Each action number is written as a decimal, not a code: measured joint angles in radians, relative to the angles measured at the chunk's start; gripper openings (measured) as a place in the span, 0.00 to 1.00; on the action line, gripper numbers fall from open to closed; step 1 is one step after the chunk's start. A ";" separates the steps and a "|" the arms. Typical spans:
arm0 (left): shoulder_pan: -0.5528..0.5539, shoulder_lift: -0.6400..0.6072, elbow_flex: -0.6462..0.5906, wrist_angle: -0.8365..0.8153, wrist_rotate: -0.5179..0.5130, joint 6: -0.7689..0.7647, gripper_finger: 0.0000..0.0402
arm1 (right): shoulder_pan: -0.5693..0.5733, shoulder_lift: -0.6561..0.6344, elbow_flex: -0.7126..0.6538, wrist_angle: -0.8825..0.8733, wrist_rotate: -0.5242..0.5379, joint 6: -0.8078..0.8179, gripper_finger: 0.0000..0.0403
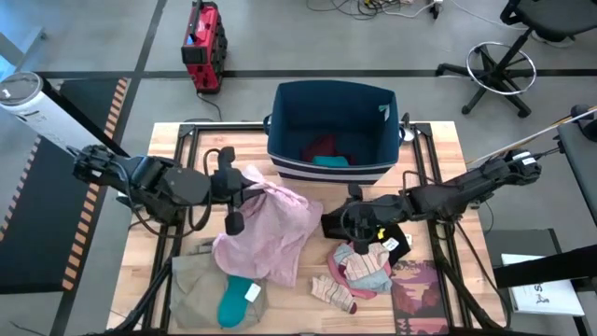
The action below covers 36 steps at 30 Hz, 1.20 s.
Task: Sort clothes
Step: Put the pink dress into the blue laundry bin
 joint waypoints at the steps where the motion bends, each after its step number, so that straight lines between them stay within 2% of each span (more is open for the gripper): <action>1: 0.000 0.004 0.001 0.000 0.000 0.004 0.00 | -0.004 0.027 0.000 0.057 0.000 -0.009 0.60; 4: 0.000 0.012 0.001 0.001 0.000 0.013 0.00 | -0.027 0.107 0.000 0.195 0.000 -0.024 0.75; 7: 0.000 0.013 0.001 0.002 0.000 0.015 0.00 | -0.051 0.188 0.000 0.323 -0.009 -0.021 0.84; 14: 0.001 0.009 0.001 0.009 -0.007 0.036 0.00 | -0.088 0.412 0.000 0.695 -0.213 0.055 0.85; 18: 0.001 0.008 0.001 0.008 -0.007 0.043 0.00 | -0.089 0.520 0.022 0.823 -0.301 0.091 0.85; 24: 0.003 0.008 0.001 0.008 -0.012 0.048 0.00 | -0.090 0.665 0.174 0.817 -0.325 0.102 0.85; 30: 0.003 0.008 0.001 0.010 -0.013 0.048 0.00 | -0.090 0.742 0.337 0.662 -0.313 0.066 0.83; 33: 0.003 0.008 0.001 0.016 -0.014 0.050 0.00 | -0.092 0.763 0.404 0.552 -0.276 0.037 0.73; 36: 0.003 0.008 0.001 0.018 -0.016 0.054 0.00 | -0.092 0.777 0.444 0.497 -0.244 0.013 0.53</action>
